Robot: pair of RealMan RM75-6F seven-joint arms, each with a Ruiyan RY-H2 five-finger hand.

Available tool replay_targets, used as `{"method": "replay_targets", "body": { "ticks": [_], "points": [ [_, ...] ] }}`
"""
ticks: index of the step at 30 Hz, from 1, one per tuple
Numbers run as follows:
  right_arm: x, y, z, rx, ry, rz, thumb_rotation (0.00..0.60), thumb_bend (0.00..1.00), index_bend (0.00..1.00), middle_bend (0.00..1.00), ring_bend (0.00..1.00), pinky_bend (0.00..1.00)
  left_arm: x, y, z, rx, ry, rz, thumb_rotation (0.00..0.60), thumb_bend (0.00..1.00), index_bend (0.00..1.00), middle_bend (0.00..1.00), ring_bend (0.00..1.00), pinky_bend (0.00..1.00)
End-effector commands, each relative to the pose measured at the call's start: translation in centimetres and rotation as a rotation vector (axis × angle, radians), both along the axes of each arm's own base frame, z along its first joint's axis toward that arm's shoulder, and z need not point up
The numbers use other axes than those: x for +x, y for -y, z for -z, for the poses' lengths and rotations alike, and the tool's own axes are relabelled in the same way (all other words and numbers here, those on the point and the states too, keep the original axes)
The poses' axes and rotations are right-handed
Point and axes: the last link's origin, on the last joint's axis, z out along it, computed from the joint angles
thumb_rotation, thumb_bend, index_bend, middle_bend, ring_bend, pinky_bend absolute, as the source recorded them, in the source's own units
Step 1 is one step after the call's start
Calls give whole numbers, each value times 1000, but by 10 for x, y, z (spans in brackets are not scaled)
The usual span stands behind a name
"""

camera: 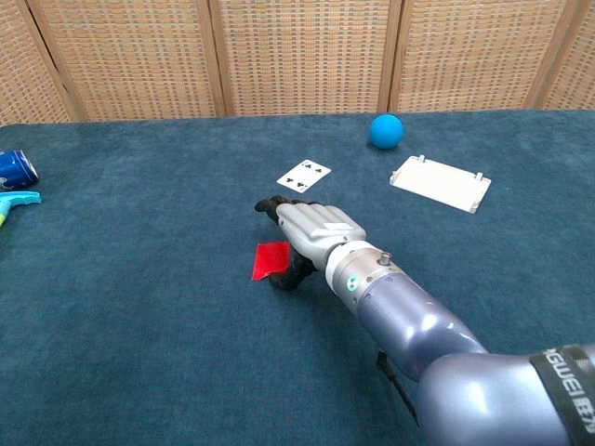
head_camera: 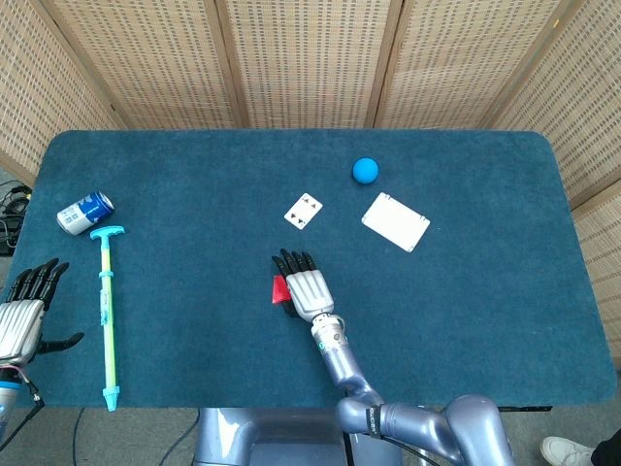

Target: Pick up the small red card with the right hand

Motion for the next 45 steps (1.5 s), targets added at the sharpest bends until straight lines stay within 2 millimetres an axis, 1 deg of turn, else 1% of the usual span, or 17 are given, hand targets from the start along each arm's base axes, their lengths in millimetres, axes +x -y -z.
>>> {"method": "replay_targets", "body": {
  "ticks": [1,3,5,8,12,17,25,31,38,45],
  "points": [
    [1,1,1,0,2,0,600,453,109,0,0,0,0,0,0,1,1,-1,600,50,0,0,0,0],
    [1,1,1,-2,4,0,600,441,192,0,0,0,-1,0,0,-1,1,-2,600,50,0,0,0,0],
    [1,2,1,-8,4,-3,600,423,298,0,0,0,-1,0,0,-1,1,-2,600,49,0,0,0,0],
    [1,3,0,-18,2,-7,600,403,396,0,0,0,0,-1,0,-3,2,-1,600,50,0,0,0,0],
    [-1,4,-1,-28,1,-5,600,391,454,11,0,0,0,-1,0,-4,3,-2,600,50,0,0,0,0],
    [-2,5,-1,-32,-3,-3,600,378,513,60,0,0,0,-1,1,-6,3,1,600,51,0,0,0,0],
    [-2,5,-3,-36,-8,-5,600,369,559,85,0,4,1,-1,1,-8,6,3,600,65,0,0,0,0],
    [-3,5,-2,-28,-12,-4,600,375,568,88,0,4,1,-1,1,-10,7,3,600,65,0,0,0,0],
    [-4,4,-2,-25,-15,-4,600,481,567,91,0,4,1,-1,2,-13,10,6,600,64,0,0,0,0],
    [-4,5,-2,-21,-16,0,600,534,562,91,0,4,2,-1,2,-16,13,9,600,64,0,0,0,0]
  ]
}}
